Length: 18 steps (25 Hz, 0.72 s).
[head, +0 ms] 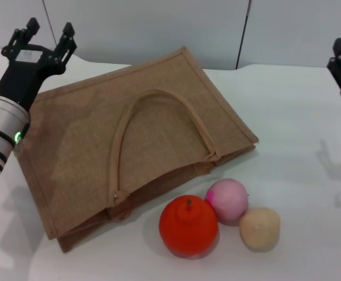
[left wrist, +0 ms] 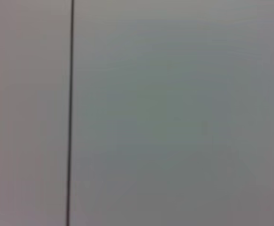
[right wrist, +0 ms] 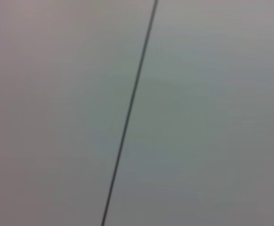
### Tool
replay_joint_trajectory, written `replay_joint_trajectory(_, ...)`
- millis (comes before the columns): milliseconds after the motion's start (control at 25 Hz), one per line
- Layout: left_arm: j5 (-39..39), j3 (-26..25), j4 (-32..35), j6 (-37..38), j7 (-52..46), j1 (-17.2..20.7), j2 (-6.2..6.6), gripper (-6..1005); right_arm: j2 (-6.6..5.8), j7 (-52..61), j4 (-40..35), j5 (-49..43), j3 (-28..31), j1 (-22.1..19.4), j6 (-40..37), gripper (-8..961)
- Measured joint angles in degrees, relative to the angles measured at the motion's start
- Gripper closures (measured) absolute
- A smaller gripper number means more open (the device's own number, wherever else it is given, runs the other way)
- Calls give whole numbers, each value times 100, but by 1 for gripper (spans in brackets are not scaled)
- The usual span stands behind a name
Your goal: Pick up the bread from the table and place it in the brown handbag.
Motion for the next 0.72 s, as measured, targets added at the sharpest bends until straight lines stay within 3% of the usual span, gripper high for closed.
replay_joint_trajectory(200,-296,0,238,46,520,68,-2,256,0,366,171,87,0,12,36,55)
replay_joint_trajectory(720,-314,27,300,326,495,135,-5,258,0,474,235,90,-5,13,38,59)
